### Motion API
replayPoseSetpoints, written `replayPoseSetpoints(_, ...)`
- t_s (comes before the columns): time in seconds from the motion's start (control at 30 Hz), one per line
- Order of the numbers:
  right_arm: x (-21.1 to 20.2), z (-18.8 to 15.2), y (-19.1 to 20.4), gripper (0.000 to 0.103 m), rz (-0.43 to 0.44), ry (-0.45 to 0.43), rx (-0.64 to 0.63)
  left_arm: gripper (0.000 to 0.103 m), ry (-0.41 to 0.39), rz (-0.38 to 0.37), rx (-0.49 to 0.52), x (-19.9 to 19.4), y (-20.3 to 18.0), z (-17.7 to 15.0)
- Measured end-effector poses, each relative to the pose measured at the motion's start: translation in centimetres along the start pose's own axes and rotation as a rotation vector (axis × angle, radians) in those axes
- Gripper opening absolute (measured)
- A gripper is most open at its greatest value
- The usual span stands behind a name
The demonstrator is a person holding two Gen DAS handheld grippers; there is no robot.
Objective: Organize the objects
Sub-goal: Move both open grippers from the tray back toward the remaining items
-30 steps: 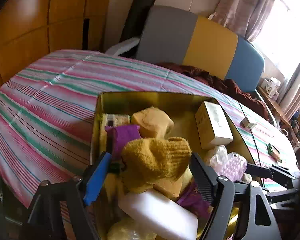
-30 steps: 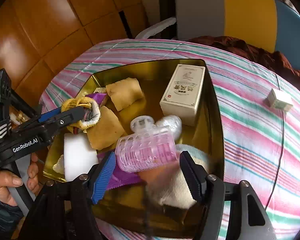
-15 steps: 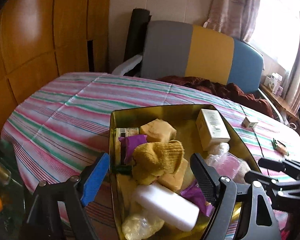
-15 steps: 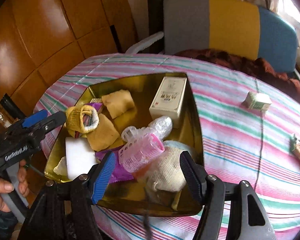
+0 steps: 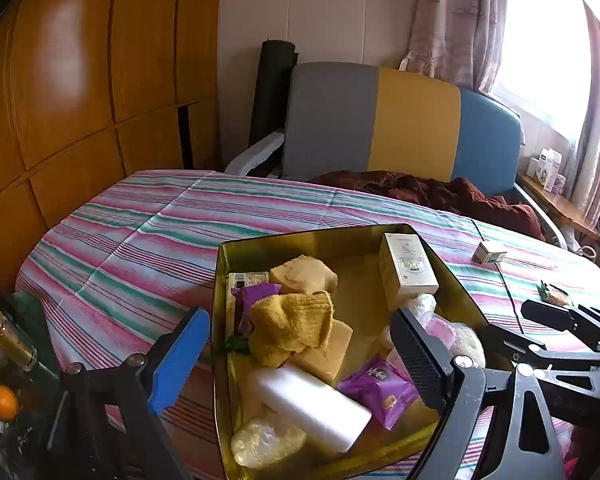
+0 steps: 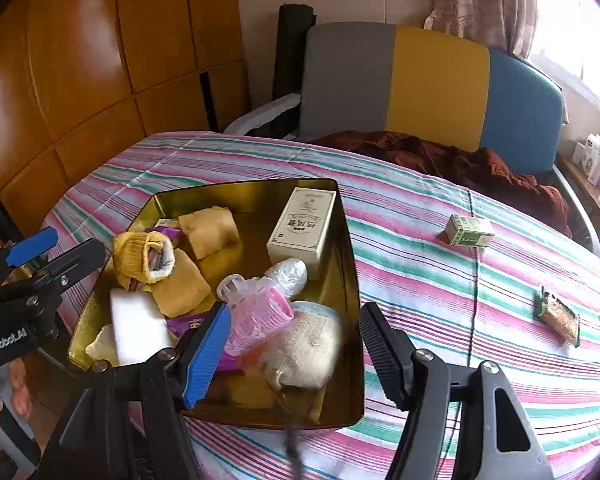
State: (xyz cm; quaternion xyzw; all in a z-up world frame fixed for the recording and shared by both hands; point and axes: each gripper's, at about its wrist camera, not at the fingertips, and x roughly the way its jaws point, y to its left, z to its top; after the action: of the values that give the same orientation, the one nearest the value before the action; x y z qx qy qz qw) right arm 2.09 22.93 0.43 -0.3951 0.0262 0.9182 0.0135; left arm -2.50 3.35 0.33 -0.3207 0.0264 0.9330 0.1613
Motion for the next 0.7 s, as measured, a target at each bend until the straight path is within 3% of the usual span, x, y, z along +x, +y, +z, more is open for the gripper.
replayPoseSetpoints(0.1,-0.1,-0.1,0.0,0.076,-0.017,-0.004,-0.008,0.093,0.006,-0.004,0.008,-0.1,-0.4,-0.2)
replayPoseSetpoints(0.7,1.1,-0.8,-4.9,0.077,-0.073,0.050,0.081,0.094,0.050,-0.065,0.108,0.7,-3.6,-1.0)
